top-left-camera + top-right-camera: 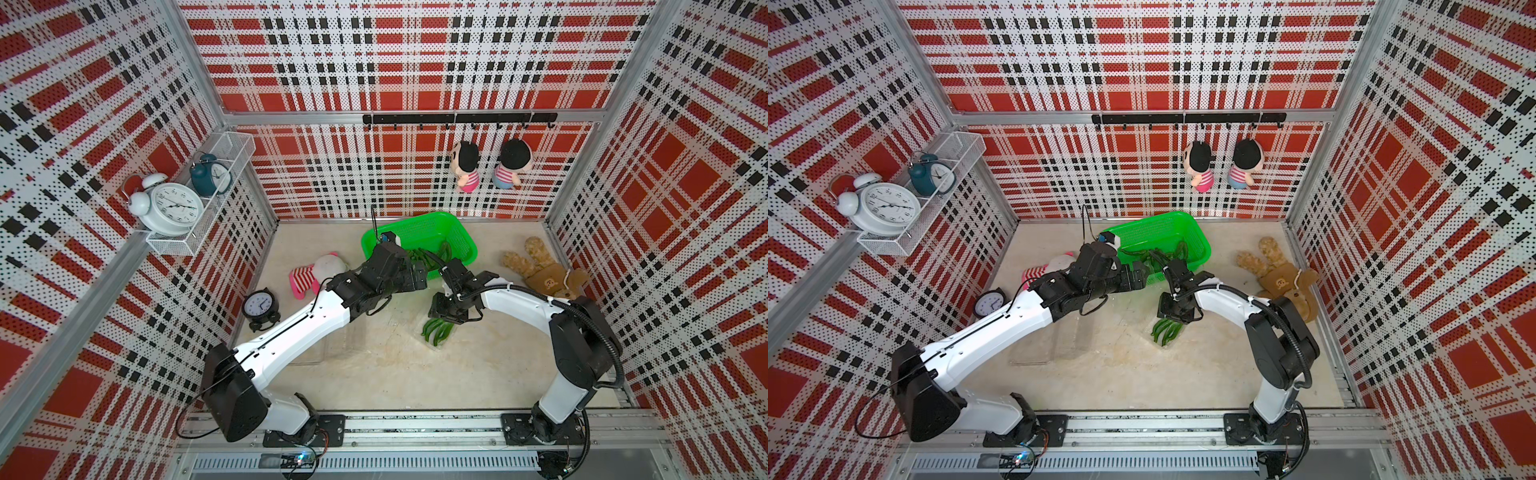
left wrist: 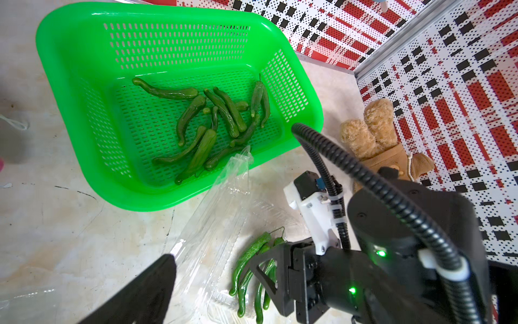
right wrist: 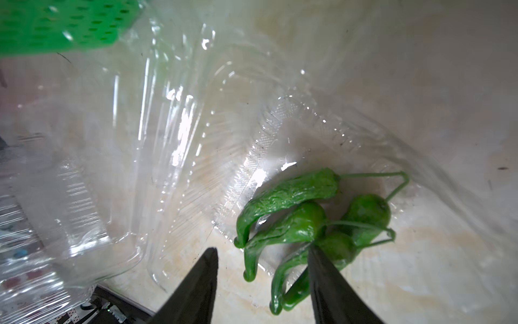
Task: Take small green peppers out of containers
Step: Pick up the green pepper from the packing box.
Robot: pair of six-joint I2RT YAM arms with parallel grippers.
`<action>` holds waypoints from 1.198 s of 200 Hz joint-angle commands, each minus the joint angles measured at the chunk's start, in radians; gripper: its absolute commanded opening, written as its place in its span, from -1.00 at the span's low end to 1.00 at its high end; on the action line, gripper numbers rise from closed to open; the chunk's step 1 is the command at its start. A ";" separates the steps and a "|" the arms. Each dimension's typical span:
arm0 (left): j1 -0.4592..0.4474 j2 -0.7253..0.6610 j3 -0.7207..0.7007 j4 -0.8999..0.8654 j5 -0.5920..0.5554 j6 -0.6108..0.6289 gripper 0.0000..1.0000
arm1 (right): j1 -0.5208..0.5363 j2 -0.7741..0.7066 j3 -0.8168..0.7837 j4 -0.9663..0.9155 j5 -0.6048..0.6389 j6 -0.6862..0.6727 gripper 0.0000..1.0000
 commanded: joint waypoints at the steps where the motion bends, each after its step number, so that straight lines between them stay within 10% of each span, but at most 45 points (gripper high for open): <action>1: 0.009 -0.034 -0.016 0.003 -0.008 0.003 1.00 | 0.012 0.032 0.013 -0.028 0.026 -0.004 0.06; 239: 0.082 -0.049 -0.030 -0.006 0.031 0.060 1.00 | 0.018 0.043 0.072 -0.036 0.057 0.050 -0.70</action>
